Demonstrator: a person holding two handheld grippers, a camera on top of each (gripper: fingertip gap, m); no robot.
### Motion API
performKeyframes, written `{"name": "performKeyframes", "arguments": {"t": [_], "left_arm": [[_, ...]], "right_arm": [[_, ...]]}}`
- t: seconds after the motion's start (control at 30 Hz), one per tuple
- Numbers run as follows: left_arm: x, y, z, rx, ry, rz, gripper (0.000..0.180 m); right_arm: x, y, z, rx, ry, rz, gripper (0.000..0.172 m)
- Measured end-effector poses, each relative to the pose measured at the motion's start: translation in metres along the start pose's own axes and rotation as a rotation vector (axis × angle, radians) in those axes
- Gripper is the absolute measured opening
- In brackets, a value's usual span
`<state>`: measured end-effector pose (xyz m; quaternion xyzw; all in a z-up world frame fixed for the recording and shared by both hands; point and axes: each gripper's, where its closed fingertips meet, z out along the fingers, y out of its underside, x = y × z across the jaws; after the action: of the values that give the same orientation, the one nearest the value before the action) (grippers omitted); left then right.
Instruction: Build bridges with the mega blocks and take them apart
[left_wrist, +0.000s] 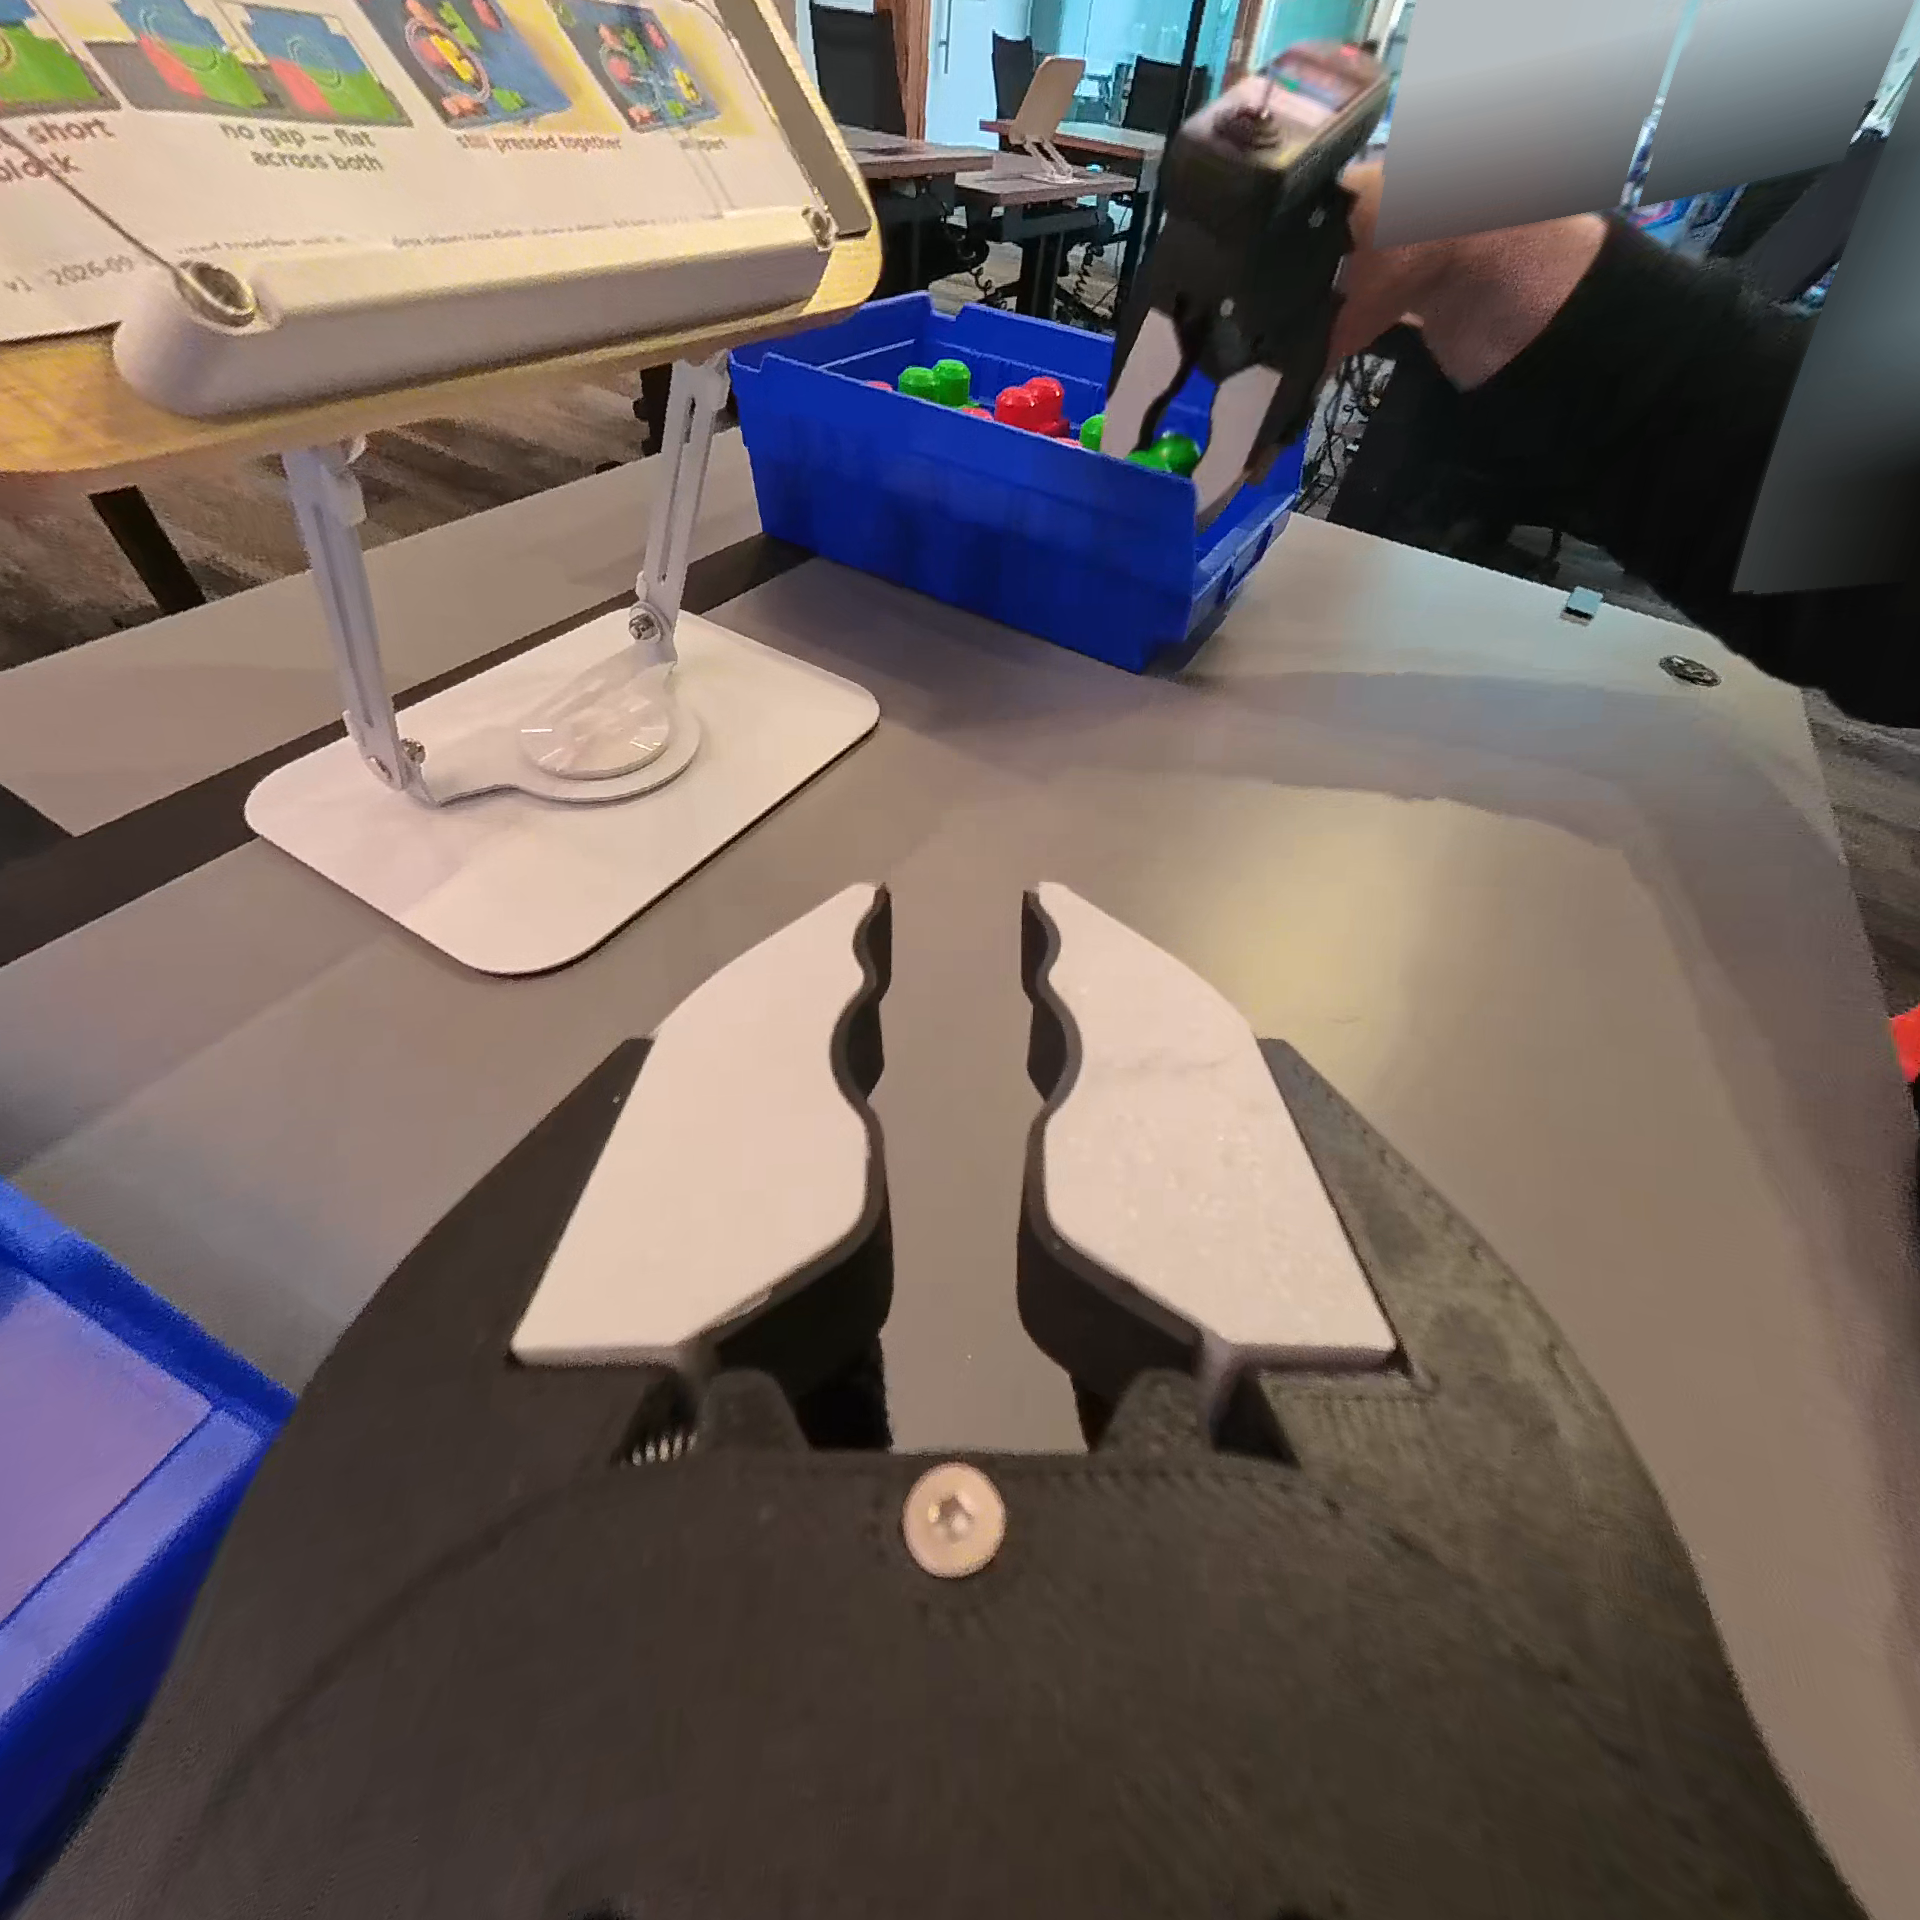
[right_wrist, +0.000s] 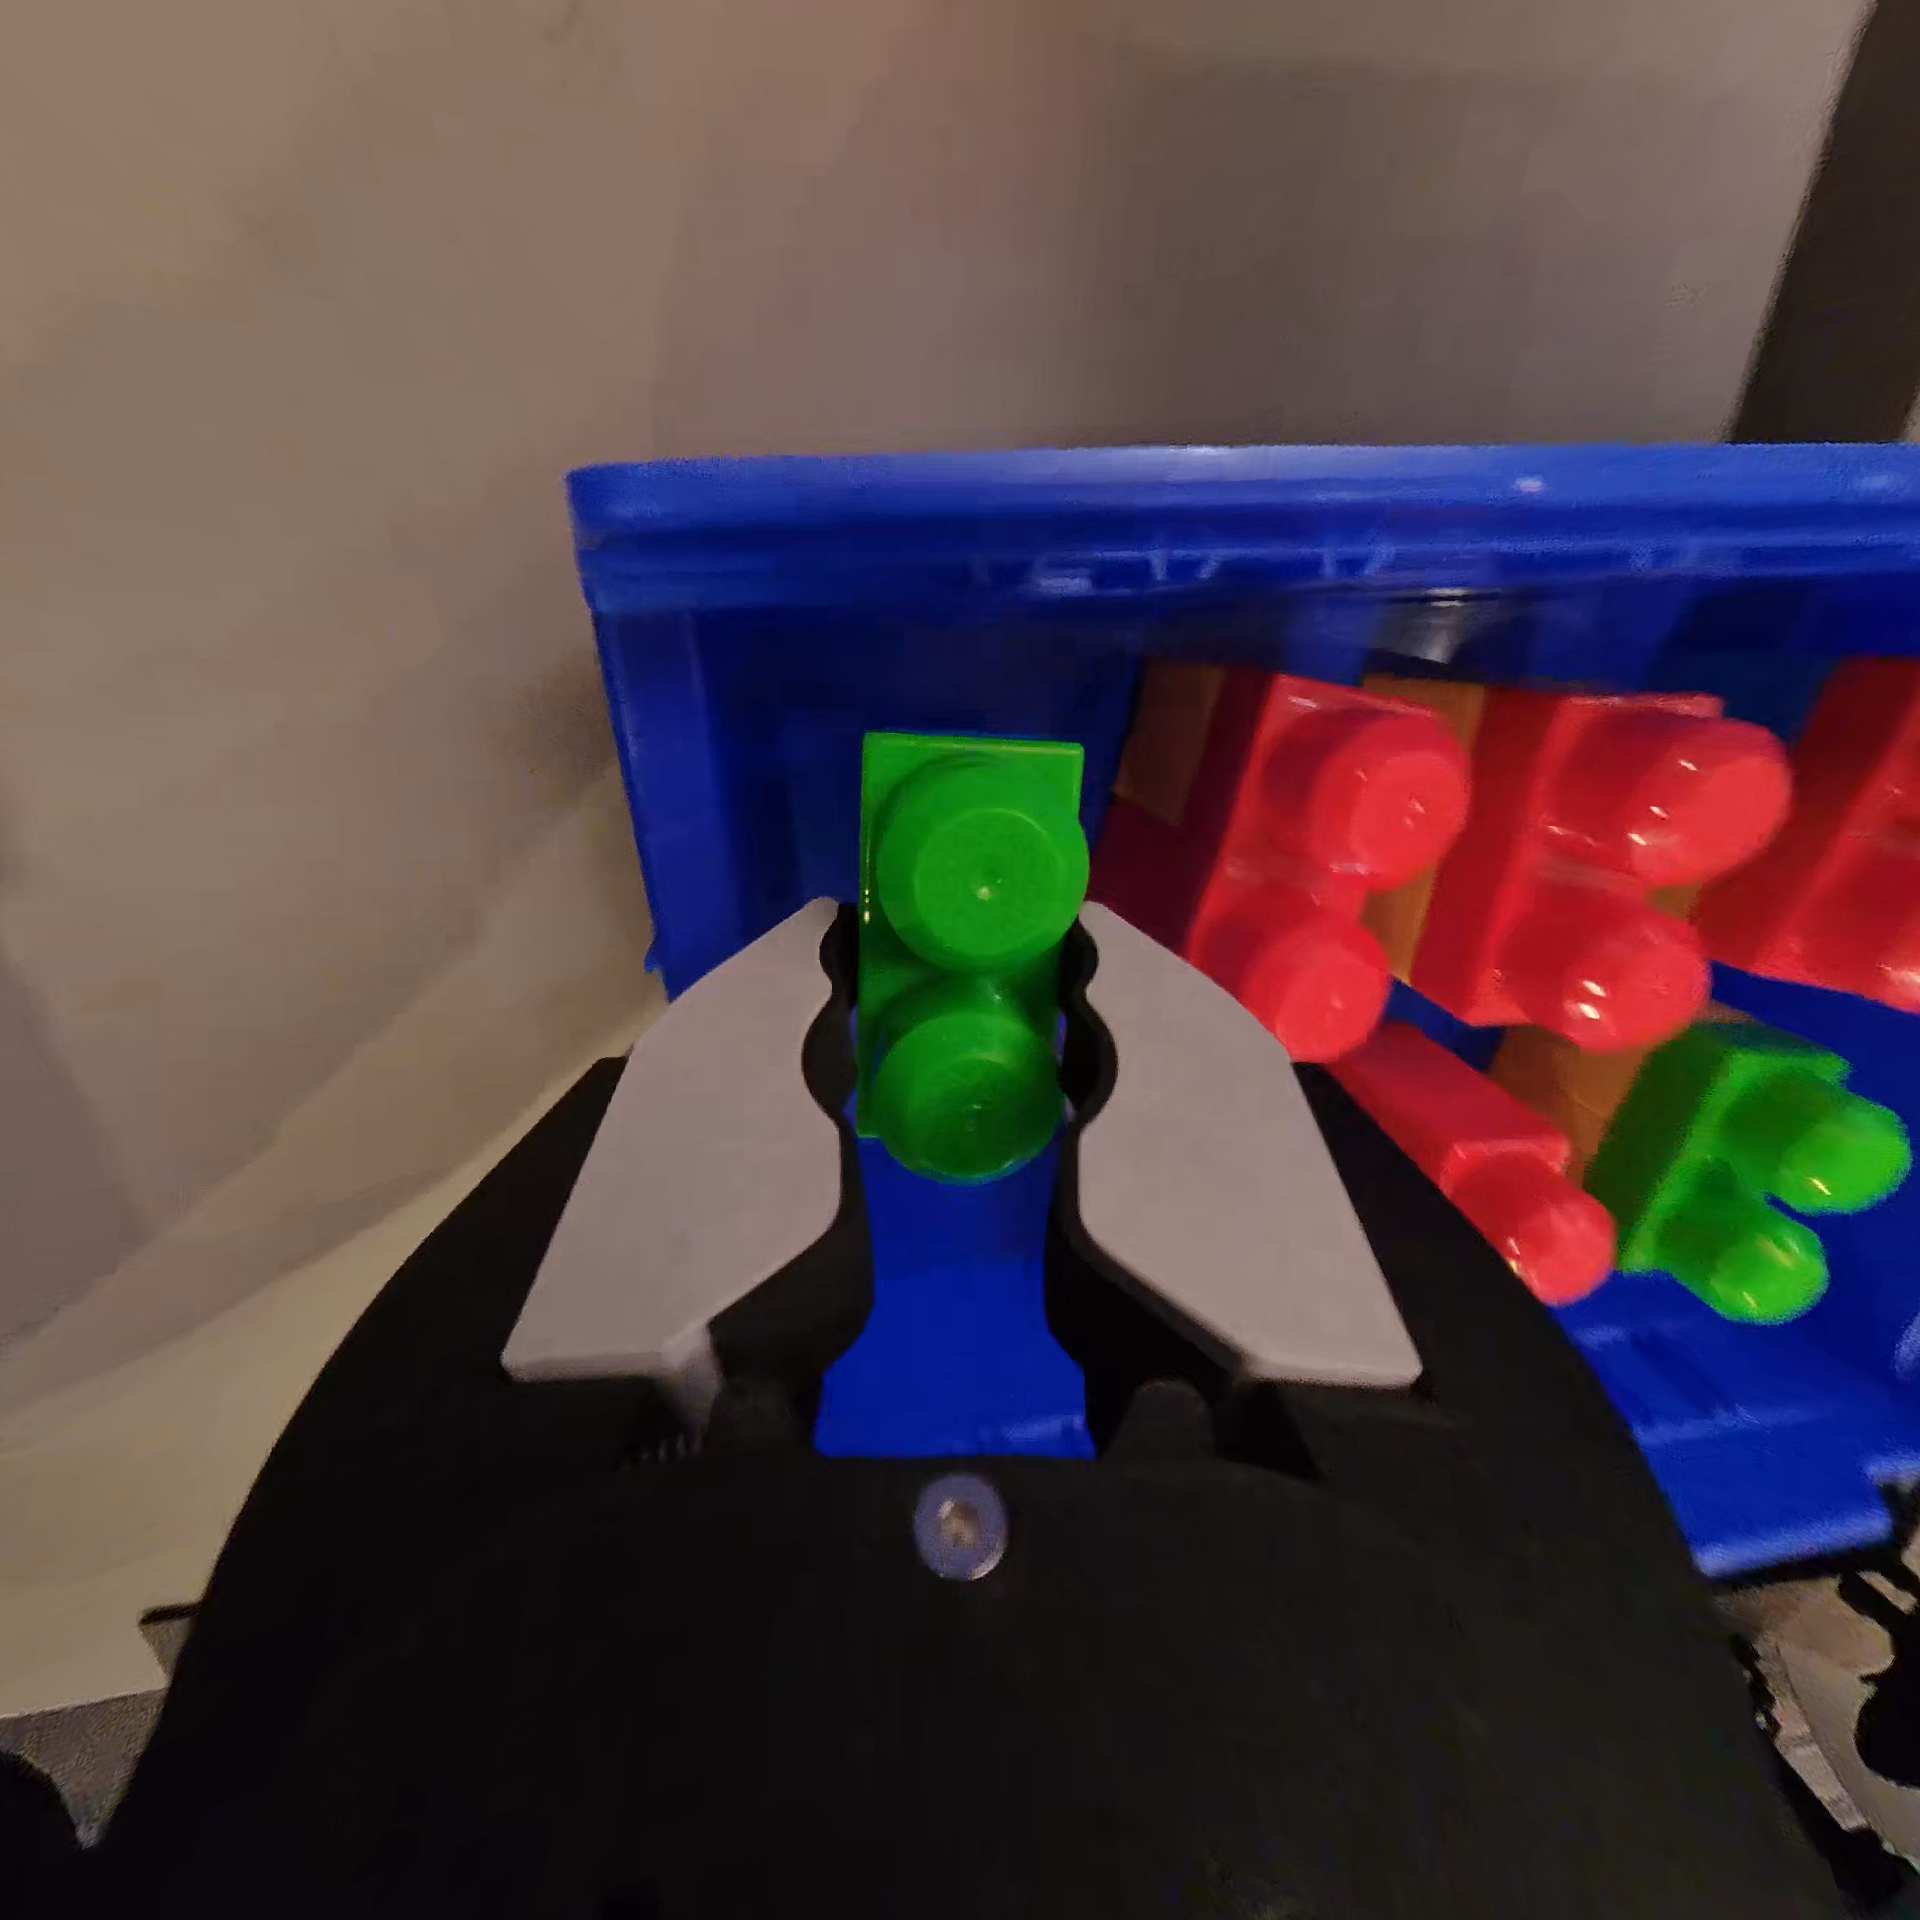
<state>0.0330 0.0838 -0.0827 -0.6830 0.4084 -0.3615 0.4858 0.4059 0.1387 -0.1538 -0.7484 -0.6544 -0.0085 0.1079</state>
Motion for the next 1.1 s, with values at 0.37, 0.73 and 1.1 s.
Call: {"name": "performKeyframes", "arguments": {"t": [0.37,0.73,1.1], "left_arm": [[-0.031,-0.010,-0.053,0.028,-0.149,0.028,0.028],[-0.177,-0.018,-0.125,-0.335,-0.604,0.223,0.047],[-0.350,0.048,-0.058,-0.658,-0.752,-0.050,0.053]], "right_arm": [[0.000,-0.018,-0.056,0.083,0.138,0.008,0.049],[-0.116,-0.194,-0.039,0.565,0.000,-0.230,0.013],[-0.172,-0.269,0.037,0.692,-0.301,-0.240,0.006]]}}
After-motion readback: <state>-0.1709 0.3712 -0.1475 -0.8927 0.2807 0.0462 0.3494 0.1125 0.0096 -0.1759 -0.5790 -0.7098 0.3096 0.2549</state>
